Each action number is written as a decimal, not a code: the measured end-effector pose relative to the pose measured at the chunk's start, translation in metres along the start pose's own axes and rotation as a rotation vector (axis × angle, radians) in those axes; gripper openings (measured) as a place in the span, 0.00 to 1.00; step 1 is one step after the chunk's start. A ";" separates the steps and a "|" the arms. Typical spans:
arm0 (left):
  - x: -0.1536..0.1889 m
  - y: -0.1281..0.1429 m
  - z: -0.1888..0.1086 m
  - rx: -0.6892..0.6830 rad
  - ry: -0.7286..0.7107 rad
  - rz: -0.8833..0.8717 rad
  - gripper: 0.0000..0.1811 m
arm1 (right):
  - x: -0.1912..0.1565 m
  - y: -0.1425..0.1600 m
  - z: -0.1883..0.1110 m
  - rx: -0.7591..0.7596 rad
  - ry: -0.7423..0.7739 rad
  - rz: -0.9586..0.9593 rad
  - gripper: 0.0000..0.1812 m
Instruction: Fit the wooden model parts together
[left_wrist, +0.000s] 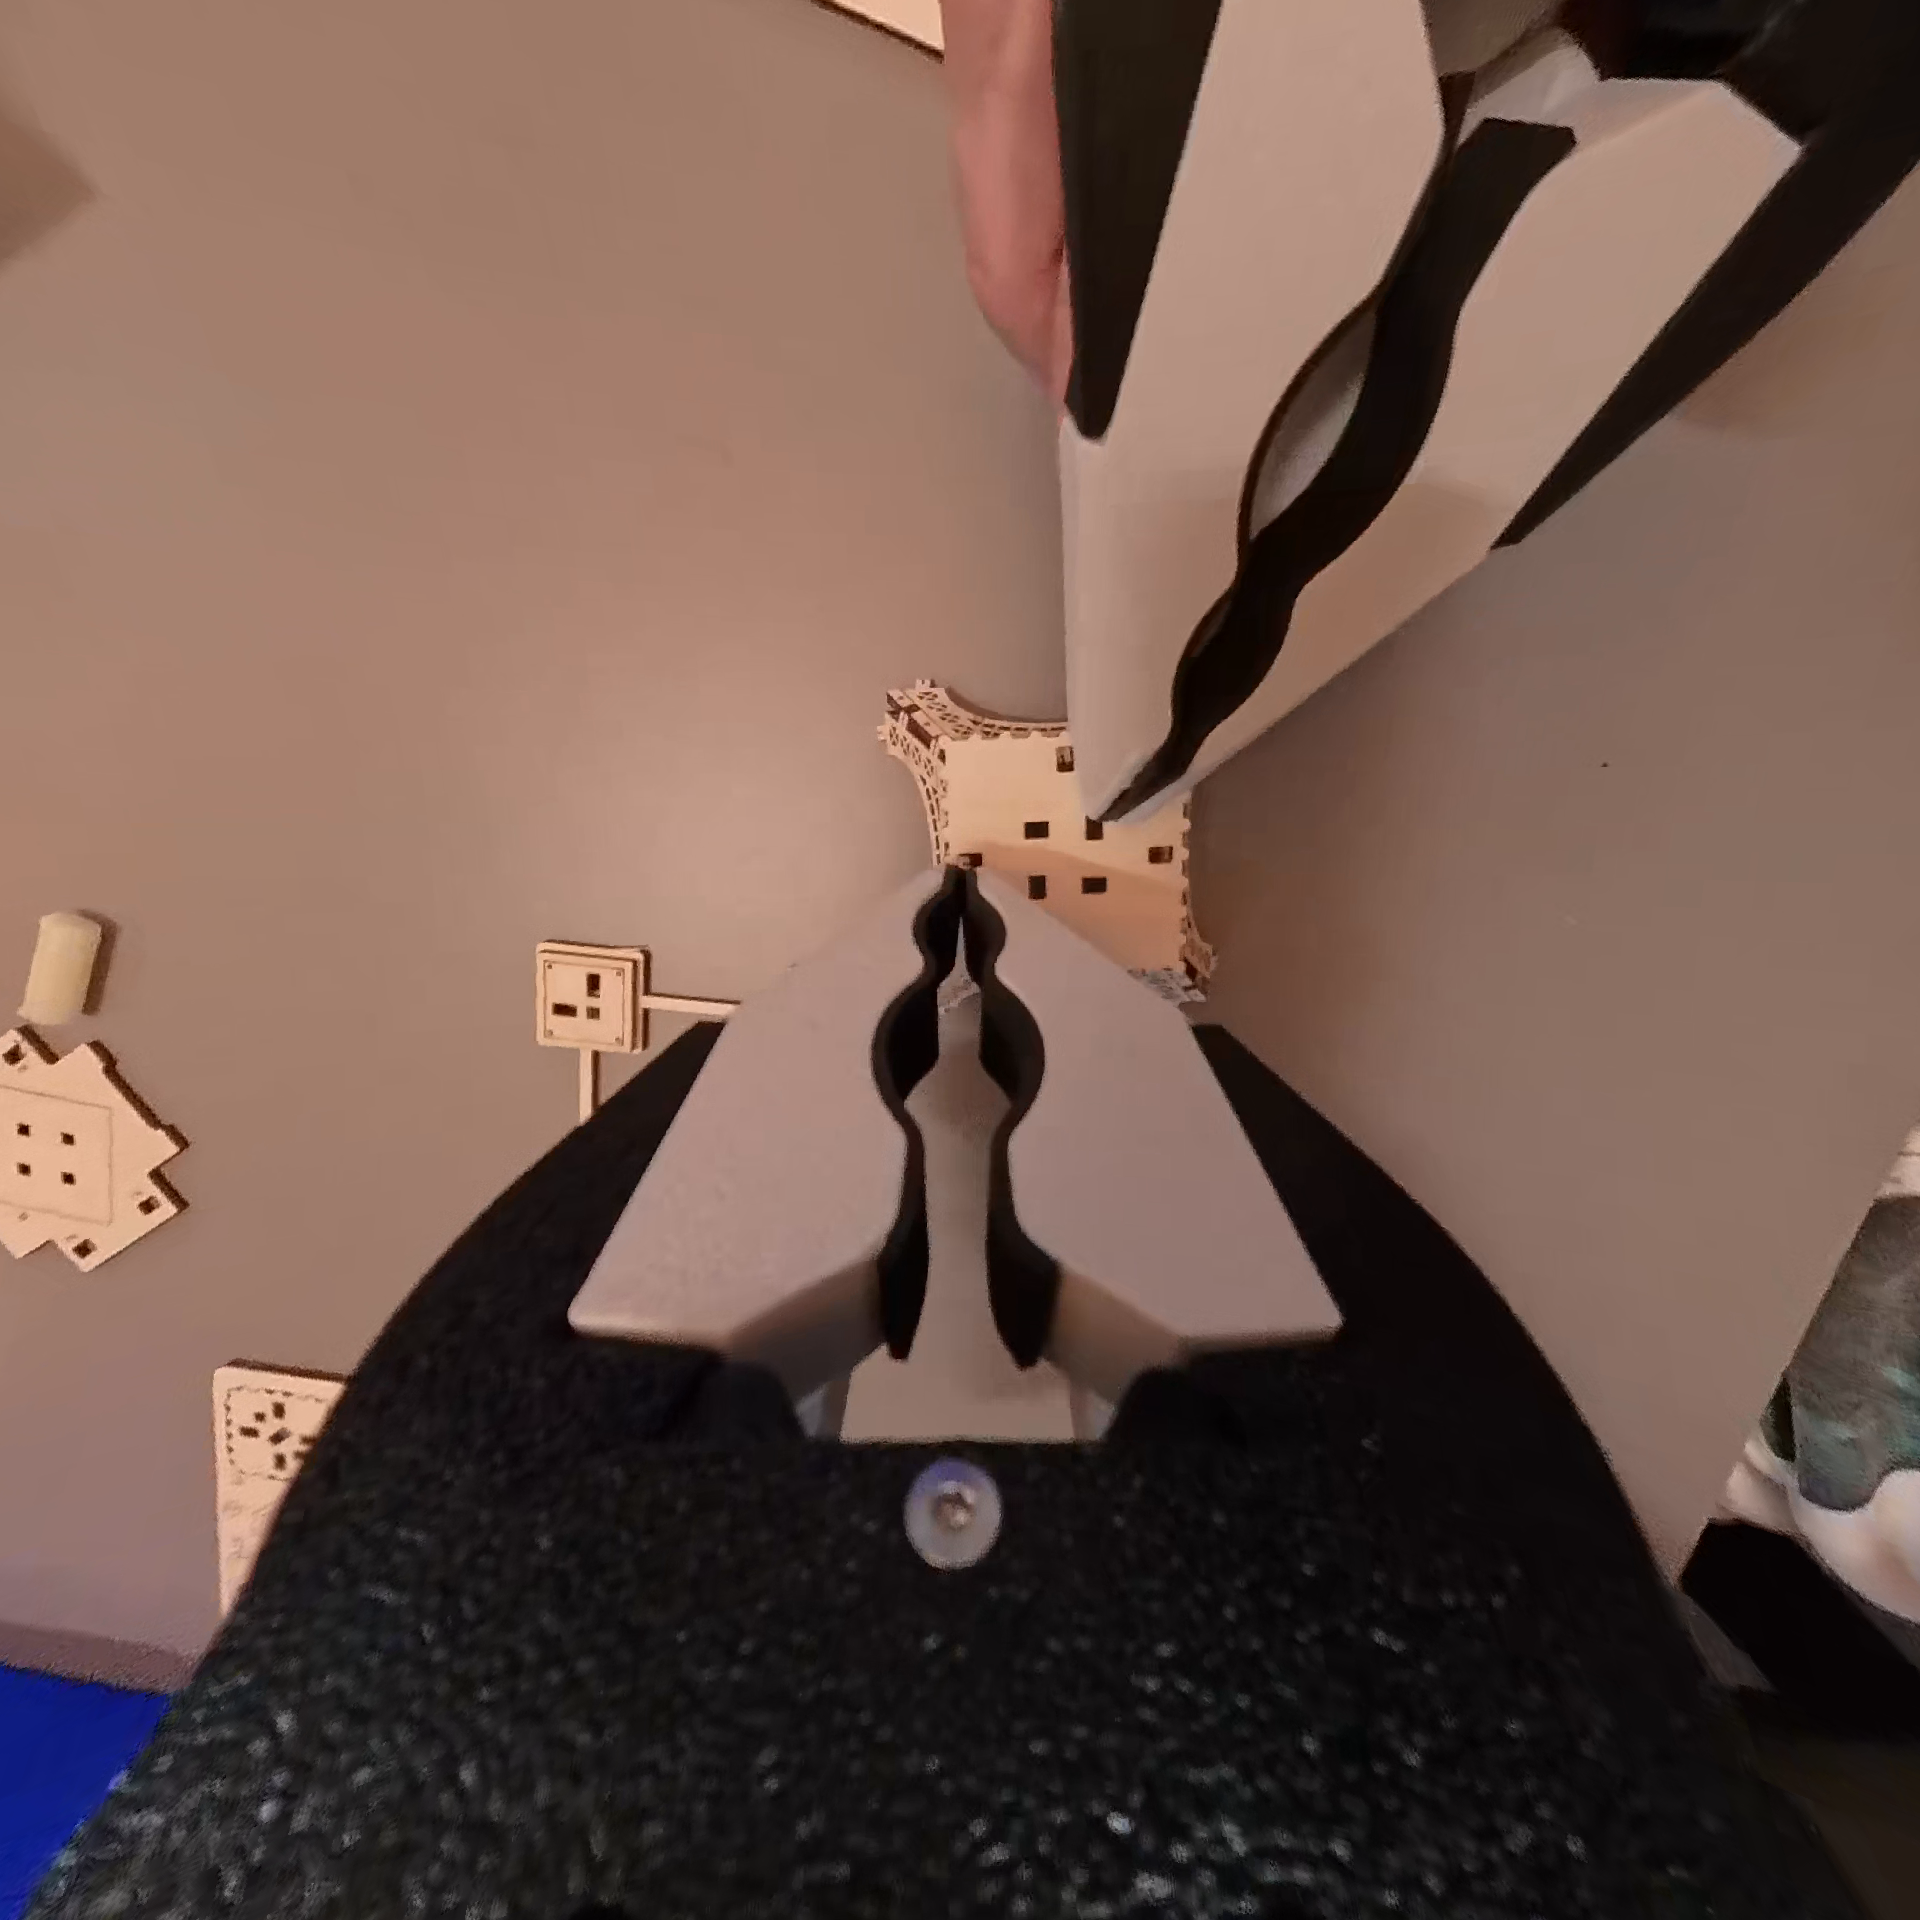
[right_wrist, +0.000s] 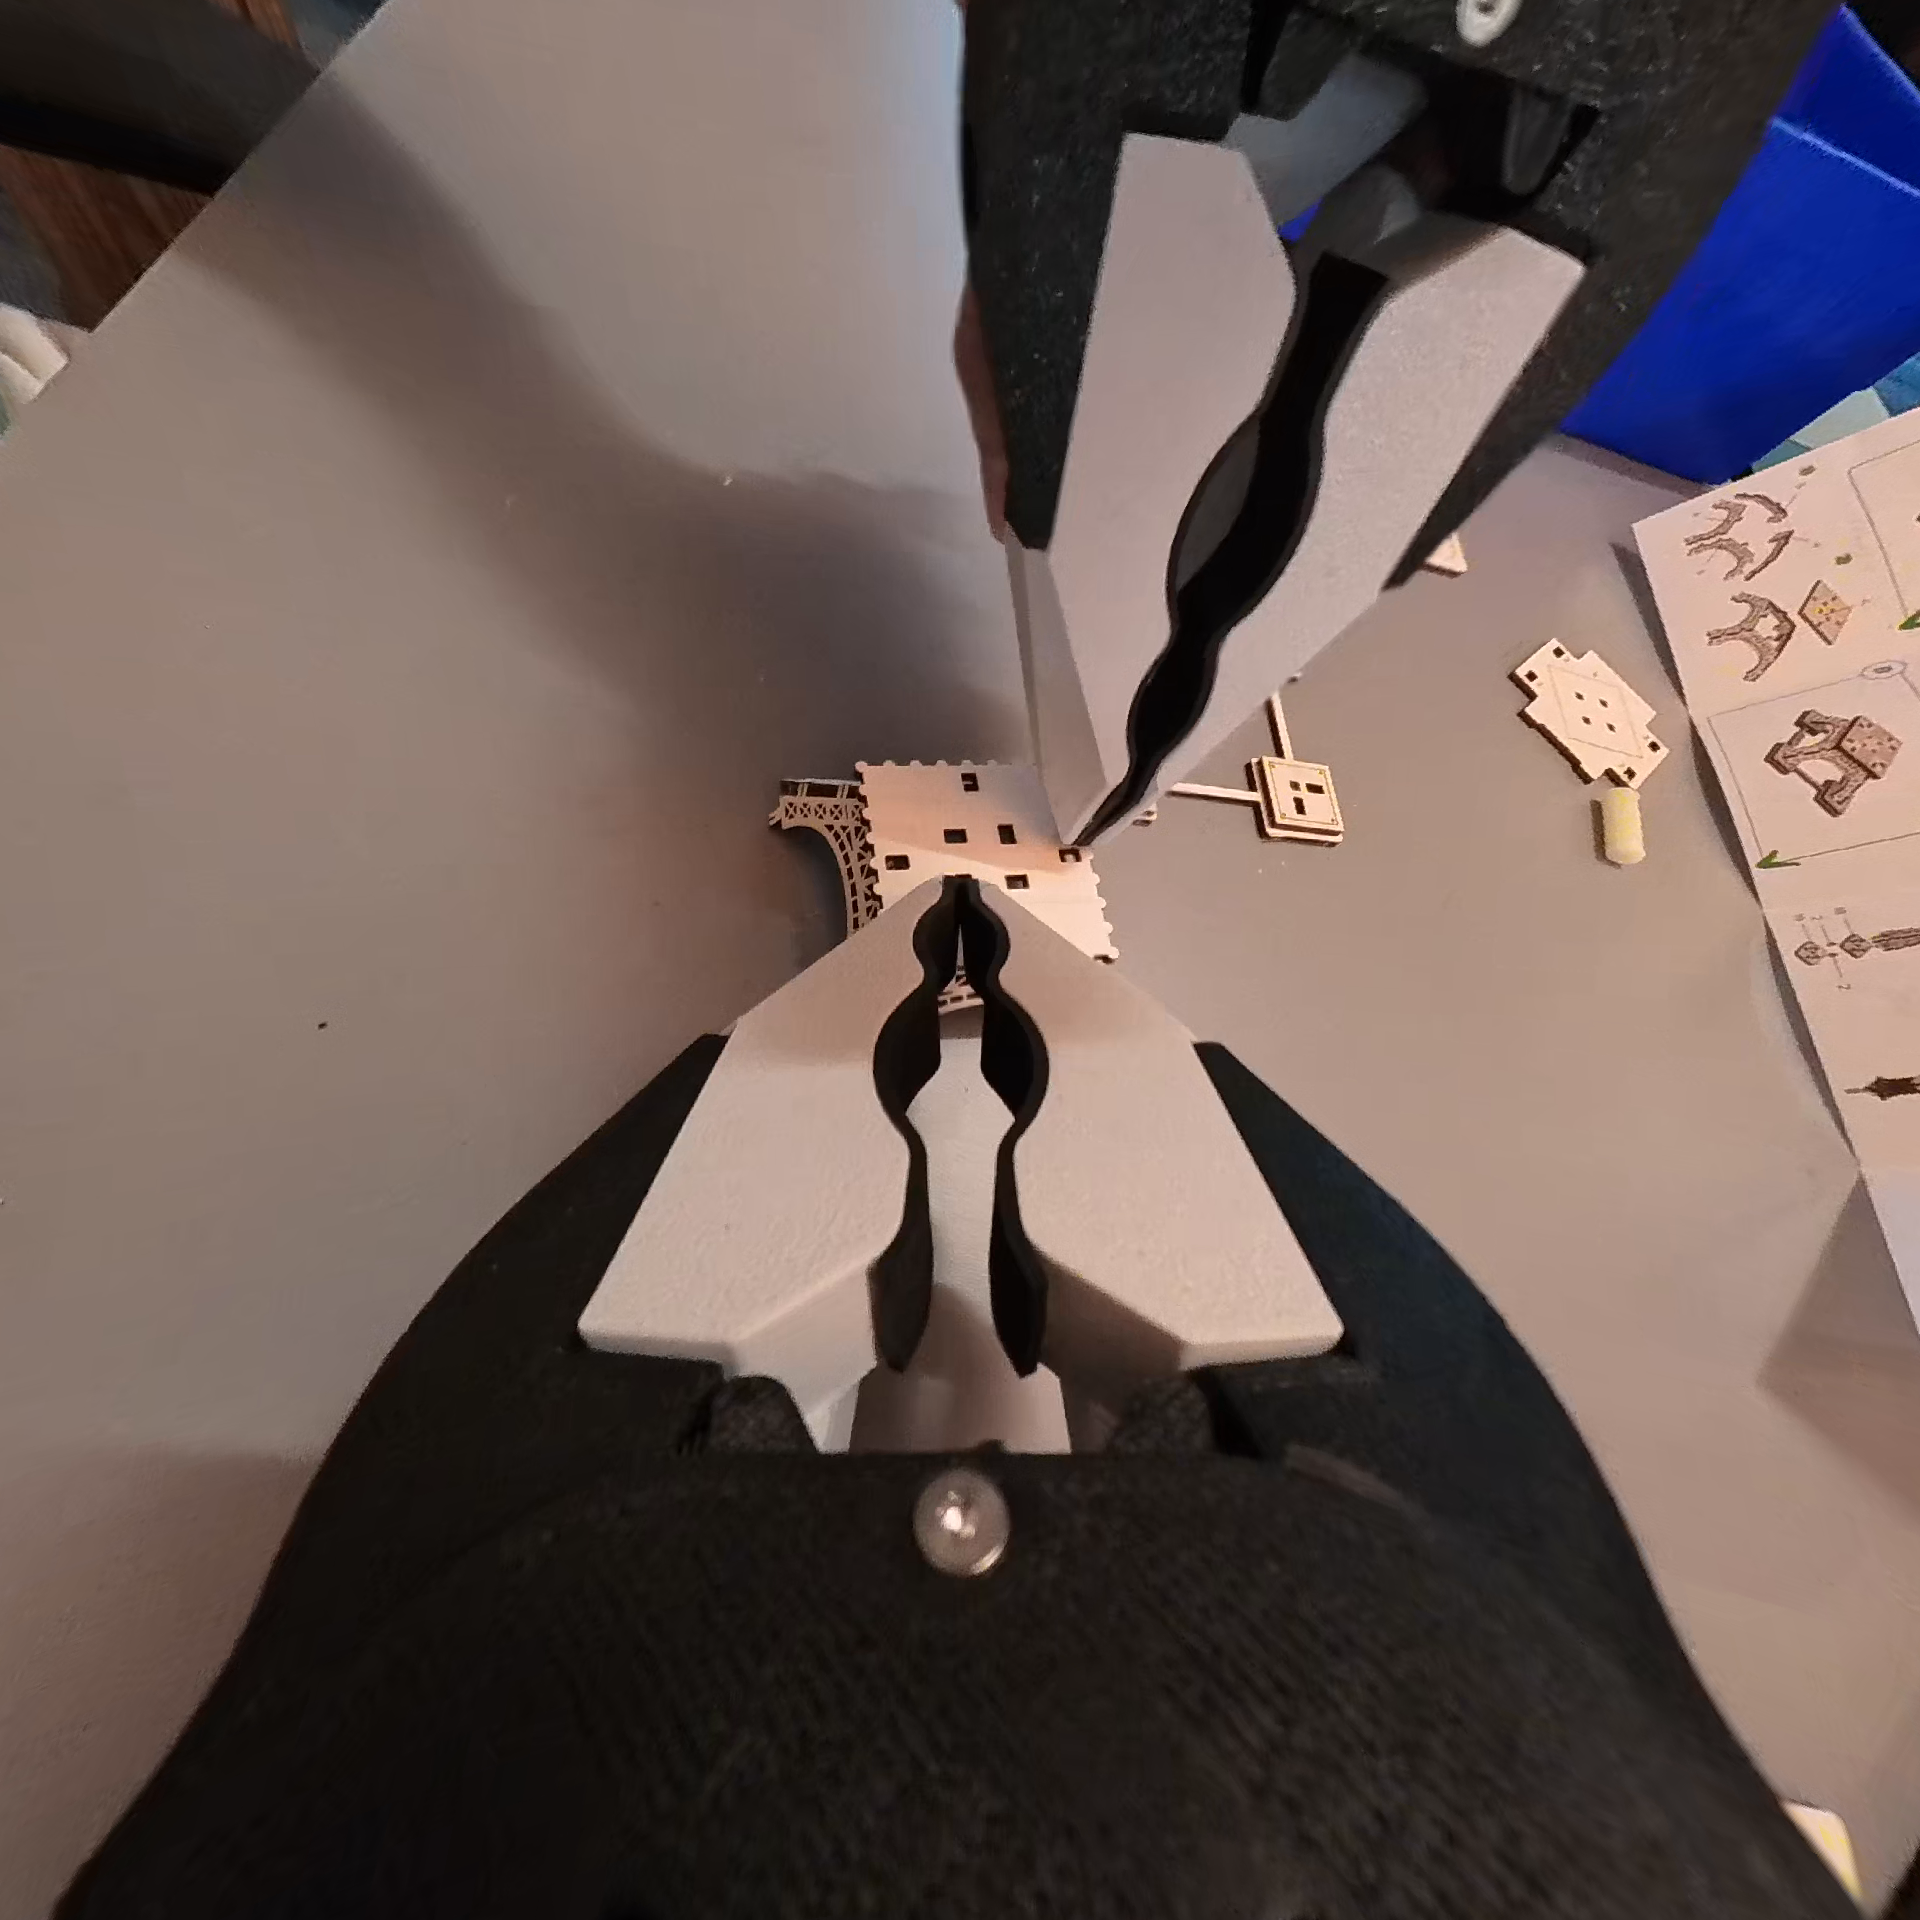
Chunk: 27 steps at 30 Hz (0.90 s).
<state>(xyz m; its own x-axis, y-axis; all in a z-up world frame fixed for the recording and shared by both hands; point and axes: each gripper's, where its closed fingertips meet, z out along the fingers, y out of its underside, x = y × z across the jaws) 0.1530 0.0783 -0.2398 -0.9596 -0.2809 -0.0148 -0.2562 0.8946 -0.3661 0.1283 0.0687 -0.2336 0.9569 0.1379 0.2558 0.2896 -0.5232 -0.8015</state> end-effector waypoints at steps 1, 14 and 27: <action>0.000 0.000 -0.001 0.024 -0.016 -0.014 0.00 | 0.000 0.000 0.000 0.002 -0.001 0.014 0.00; 0.019 -0.012 0.002 0.172 -0.023 0.049 0.00 | 0.007 0.004 -0.011 -0.038 0.140 0.031 0.07; 0.020 -0.012 0.004 0.052 -0.003 0.097 0.00 | -0.005 0.009 -0.017 -0.036 0.105 -0.033 0.00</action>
<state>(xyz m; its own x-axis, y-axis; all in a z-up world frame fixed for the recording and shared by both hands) 0.1369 0.0608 -0.2393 -0.9791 -0.1955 -0.0555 -0.1561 0.8985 -0.4104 0.1257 0.0494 -0.2328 0.9384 0.0676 0.3388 0.3183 -0.5500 -0.7721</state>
